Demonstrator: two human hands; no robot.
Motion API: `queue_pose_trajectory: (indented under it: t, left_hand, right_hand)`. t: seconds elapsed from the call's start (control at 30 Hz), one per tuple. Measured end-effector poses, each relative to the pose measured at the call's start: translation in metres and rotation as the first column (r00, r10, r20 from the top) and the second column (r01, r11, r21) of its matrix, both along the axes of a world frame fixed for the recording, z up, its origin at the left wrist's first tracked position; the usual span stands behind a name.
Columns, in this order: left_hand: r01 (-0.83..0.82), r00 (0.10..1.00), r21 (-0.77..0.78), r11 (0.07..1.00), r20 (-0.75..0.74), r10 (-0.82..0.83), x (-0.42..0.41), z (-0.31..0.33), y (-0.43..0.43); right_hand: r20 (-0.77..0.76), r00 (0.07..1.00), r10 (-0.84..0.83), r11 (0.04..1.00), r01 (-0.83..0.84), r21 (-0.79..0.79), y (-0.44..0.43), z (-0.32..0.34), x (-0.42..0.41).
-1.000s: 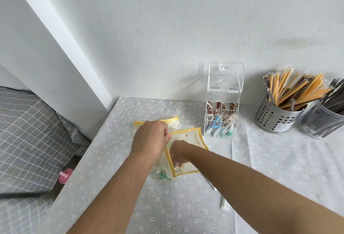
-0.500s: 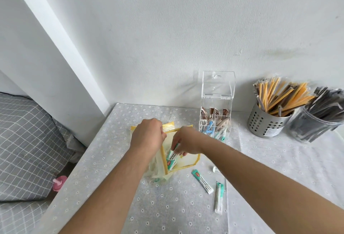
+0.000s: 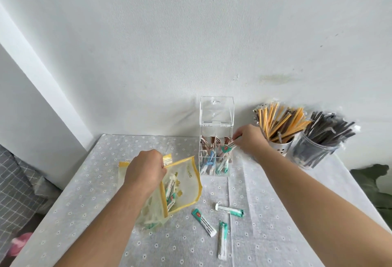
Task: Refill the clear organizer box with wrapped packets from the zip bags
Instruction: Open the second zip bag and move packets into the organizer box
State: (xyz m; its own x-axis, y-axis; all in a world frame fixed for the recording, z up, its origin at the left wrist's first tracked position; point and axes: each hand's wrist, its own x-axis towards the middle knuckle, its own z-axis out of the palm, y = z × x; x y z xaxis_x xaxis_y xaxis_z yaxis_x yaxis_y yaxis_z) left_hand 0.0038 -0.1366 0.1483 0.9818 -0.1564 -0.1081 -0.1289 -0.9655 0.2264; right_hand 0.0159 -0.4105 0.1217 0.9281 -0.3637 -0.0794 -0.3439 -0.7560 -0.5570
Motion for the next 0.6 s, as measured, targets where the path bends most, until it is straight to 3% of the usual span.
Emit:
queue_pose_trajectory:
  t: [0.3,0.37,0.47,0.53,0.6]
  left_hand:
    - [0.026,1.000,-0.021,0.999,-0.014,-0.026,-0.004,-0.001,0.002]
    - [0.022,1.000,-0.023,0.999,-0.012,-0.022,-0.003,-0.001,0.004]
    - [0.003,1.000,-0.026,1.000,0.006,-0.003,-0.002,-0.001,0.007]
    - [-0.006,1.000,-0.035,0.999,0.019,0.006,-0.003,-0.001,0.007]
    - [-0.016,1.000,-0.054,0.998,0.026,0.018,-0.004,0.000,0.008]
  right_hand:
    - [-0.214,0.969,0.123,0.969,-0.163,-0.184,0.010,-0.045,0.033]
    - [-0.203,0.973,0.109,0.974,-0.145,-0.174,0.011,-0.045,0.031]
    - [-0.050,0.992,0.113,0.992,-0.115,-0.054,0.016,-0.032,0.020]
    - [0.065,0.991,0.121,0.982,-0.129,0.135,0.027,-0.016,0.003]
    - [0.122,0.982,0.141,0.908,-0.178,0.379,0.045,-0.002,-0.017]
